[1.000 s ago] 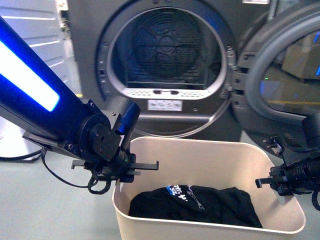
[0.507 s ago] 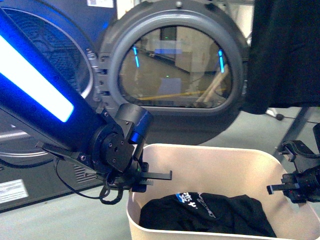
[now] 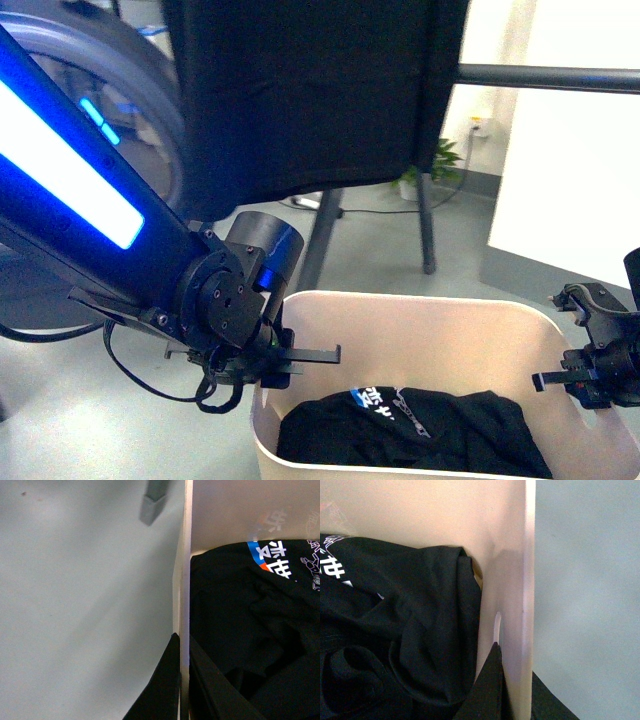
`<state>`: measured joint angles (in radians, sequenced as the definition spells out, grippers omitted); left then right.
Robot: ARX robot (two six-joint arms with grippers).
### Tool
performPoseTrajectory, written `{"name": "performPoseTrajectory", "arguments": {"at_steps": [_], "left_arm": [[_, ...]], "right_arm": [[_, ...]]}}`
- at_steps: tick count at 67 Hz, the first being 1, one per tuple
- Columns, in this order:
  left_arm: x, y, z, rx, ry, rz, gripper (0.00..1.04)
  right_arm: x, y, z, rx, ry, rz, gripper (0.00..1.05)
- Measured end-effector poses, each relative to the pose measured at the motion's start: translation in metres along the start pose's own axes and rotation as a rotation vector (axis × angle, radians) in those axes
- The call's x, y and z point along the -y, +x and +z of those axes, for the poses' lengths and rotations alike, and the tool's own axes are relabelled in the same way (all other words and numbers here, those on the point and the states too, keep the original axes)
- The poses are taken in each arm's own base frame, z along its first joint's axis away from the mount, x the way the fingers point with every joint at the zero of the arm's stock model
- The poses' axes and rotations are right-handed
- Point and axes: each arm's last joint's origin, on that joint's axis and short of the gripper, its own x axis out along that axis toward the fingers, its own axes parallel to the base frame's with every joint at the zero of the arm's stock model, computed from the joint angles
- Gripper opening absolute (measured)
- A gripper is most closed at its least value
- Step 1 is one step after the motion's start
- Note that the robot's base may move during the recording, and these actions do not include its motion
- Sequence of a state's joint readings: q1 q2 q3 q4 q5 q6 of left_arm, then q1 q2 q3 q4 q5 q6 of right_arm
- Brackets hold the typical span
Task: Move hamper under clothes hanger
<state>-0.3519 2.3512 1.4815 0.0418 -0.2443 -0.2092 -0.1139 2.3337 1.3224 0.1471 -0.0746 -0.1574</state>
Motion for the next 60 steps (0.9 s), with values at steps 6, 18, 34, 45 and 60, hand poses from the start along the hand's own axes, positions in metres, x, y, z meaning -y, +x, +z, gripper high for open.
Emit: {"name": "performPoseTrajectory", "arguments": {"at_steps": [6,18,34,45,60], "left_arm": [[0.000,0.000,0.000,0.000,0.000,0.000,0.04],[-0.001,0.000,0.000,0.001,-0.001,0.004,0.04],[0.000,0.000,0.000,0.001,-0.001,0.004,0.04],[0.000,0.000,0.000,0.000,0.000,0.003,0.04],[0.014,-0.003,-0.003,-0.003,0.021,-0.041,0.04]], "right_arm": [[0.000,0.000,0.000,0.000,0.000,0.001,0.02],[-0.001,0.000,0.000,0.000,-0.002,0.004,0.02],[-0.001,0.000,0.000,0.000,-0.001,0.003,0.02],[-0.001,0.000,0.000,0.000,0.000,0.003,0.02],[0.014,-0.001,-0.003,-0.005,0.023,-0.029,0.02]]}}
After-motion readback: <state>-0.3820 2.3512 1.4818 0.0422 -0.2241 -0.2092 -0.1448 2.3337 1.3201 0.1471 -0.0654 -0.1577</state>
